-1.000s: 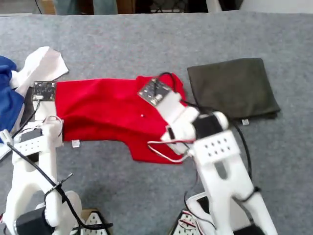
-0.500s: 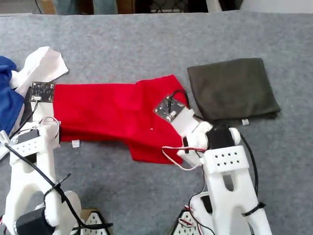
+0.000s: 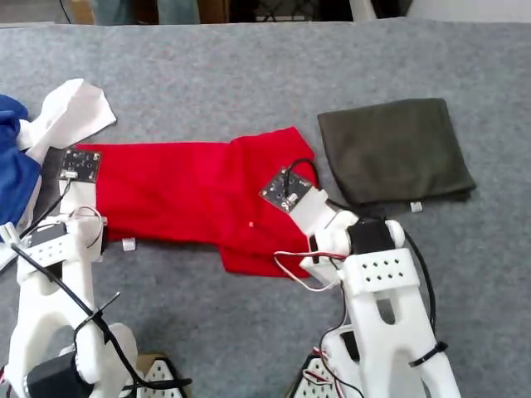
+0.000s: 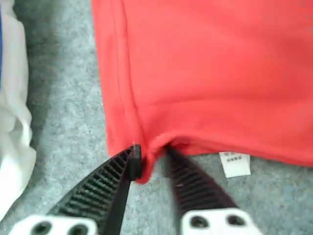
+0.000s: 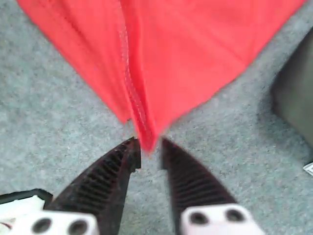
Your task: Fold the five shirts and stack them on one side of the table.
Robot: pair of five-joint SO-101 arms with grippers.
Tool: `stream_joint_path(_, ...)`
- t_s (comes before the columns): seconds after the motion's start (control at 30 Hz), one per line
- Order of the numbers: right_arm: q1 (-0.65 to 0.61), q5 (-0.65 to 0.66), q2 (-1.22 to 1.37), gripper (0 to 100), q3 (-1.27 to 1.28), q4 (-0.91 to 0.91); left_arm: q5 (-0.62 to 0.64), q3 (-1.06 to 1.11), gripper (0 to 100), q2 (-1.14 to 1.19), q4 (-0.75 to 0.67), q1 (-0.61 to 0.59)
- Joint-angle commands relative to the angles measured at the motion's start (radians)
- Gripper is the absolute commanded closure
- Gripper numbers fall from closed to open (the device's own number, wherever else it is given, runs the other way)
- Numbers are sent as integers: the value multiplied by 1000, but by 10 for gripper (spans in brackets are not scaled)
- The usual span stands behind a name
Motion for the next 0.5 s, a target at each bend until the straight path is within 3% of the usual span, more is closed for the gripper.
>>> stream_joint_path(0.0,8,-2,-8,779,-96,17,32,-48,811,-28,37,-35)
stream_joint_path(0.13,5,-103,-2,816,-197,28,118,-245,813,-28,184,-105)
stream_joint_path(0.27,-52,-210,122,975,-263,-38,256,-443,896,-28,290,-119)
stream_joint_path(0.33,-114,-224,236,974,-288,-75,328,-509,976,-18,310,-87)
stream_joint_path(0.47,-204,-341,478,984,-390,-157,448,-473,972,2,241,28)
